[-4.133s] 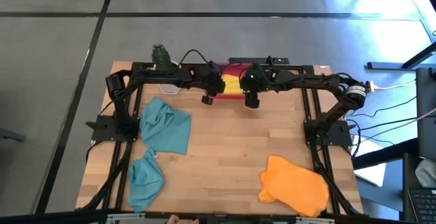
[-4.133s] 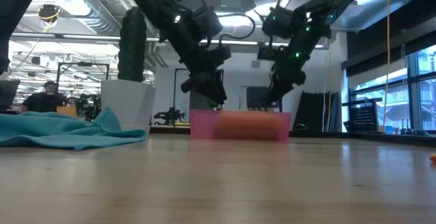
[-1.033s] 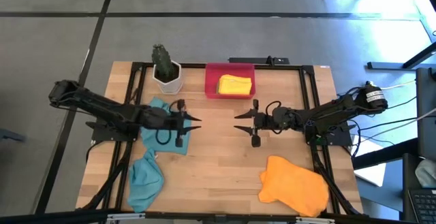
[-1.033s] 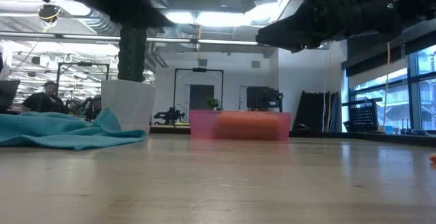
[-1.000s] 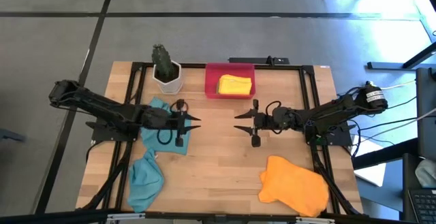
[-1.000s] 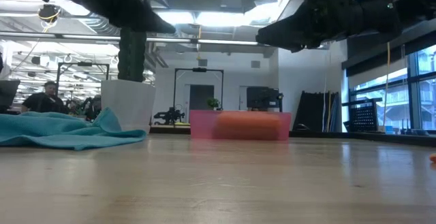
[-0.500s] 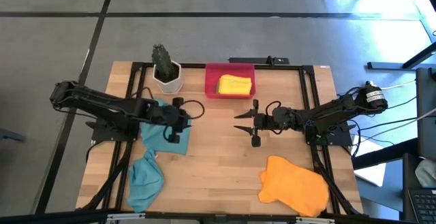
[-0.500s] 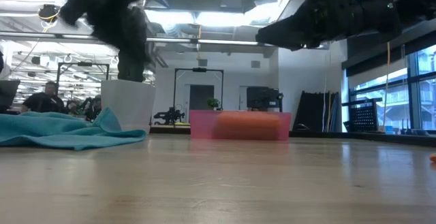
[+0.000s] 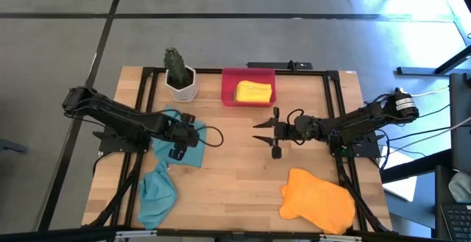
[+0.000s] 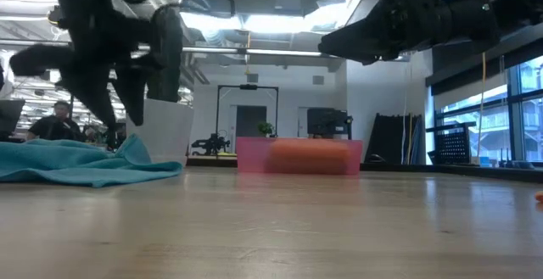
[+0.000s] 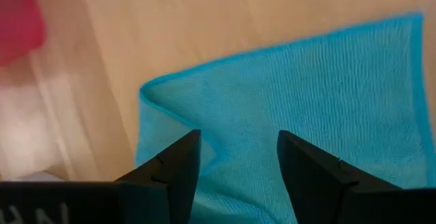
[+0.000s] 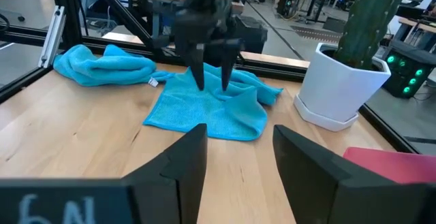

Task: Fold microfiber towels
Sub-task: Fold the top blue microfiber cloth

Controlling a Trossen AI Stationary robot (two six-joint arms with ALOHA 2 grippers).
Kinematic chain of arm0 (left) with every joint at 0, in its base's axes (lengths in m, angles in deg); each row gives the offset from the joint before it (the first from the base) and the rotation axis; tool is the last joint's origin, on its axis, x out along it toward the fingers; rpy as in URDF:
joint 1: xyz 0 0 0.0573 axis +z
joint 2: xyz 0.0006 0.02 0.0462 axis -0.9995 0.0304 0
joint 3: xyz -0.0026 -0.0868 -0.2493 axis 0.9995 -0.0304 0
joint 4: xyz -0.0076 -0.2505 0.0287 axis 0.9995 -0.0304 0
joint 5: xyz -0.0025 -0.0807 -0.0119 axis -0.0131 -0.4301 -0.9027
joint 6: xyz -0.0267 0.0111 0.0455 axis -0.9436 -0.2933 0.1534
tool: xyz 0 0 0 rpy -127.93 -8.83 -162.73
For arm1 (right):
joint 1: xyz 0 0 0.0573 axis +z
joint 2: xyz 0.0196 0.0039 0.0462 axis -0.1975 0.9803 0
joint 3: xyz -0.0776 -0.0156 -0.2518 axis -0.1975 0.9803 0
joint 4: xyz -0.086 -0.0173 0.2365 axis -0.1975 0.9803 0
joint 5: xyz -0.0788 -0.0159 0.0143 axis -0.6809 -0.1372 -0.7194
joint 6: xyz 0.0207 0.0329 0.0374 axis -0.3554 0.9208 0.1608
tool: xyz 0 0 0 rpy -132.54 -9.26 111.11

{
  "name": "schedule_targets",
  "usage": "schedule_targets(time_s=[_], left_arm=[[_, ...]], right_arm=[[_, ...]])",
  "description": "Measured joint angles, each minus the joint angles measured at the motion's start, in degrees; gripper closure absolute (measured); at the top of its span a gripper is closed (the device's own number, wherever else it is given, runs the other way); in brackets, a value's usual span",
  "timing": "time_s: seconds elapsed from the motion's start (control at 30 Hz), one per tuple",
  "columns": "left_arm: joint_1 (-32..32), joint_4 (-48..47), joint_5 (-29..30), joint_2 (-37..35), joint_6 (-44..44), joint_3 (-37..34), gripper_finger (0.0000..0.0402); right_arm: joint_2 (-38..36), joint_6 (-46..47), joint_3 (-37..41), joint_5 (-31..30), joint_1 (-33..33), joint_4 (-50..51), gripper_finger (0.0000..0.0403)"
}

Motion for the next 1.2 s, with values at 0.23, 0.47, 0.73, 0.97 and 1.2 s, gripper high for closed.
schedule_targets(time_s=[0.23,0.47,0.73,0.97,1.2], left_arm=[[-0.1,0.0,5.4,8.2,5.3,0.0,0.0217],[0.7,-0.4,11.1,13.2,6.6,0.0,0.0219],[1.1,0.1,11.1,13.9,6.6,-0.1,0.0267],[0.5,-0.3,18.8,13.9,7.7,0.3,0.0383],[0.2,-1.3,24.2,13.9,7.9,9.1,0.04]], right_arm=[[0.0,1.3,0.0,0.0,0.0,0.1,0.0233],[0.0,1.2,0.0,0.0,0.0,0.1,0.0233],[0.0,1.2,0.0,0.0,0.0,0.1,0.0233],[0.0,1.2,0.0,-0.4,0.0,0.1,0.0233],[0.0,1.1,0.0,-2.8,0.0,-1.1,0.0233]])
